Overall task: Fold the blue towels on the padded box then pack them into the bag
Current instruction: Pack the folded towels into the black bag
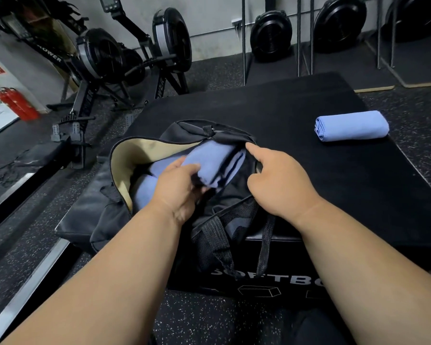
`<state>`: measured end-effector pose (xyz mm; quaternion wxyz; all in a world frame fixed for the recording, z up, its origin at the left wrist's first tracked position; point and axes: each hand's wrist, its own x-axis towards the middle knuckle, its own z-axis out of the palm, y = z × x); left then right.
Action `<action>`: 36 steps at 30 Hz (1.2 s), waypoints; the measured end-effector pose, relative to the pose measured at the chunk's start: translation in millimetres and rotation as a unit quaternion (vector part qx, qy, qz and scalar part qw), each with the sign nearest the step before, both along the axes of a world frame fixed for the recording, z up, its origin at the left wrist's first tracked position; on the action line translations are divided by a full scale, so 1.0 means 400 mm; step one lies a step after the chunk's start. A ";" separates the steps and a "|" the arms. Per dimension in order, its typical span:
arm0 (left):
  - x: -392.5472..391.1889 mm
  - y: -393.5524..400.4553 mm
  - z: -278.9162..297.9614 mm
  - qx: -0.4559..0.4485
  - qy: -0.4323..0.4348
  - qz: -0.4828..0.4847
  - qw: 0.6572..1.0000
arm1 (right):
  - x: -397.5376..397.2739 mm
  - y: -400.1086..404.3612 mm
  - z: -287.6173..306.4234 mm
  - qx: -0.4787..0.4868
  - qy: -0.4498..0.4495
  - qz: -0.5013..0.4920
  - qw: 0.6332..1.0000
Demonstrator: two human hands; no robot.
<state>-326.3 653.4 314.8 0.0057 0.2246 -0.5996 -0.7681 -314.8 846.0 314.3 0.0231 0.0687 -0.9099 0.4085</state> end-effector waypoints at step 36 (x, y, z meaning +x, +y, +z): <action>0.042 -0.125 -0.020 -0.213 -0.113 -0.102 0.965 | -0.023 0.008 -0.028 -0.039 0.004 0.010 0.999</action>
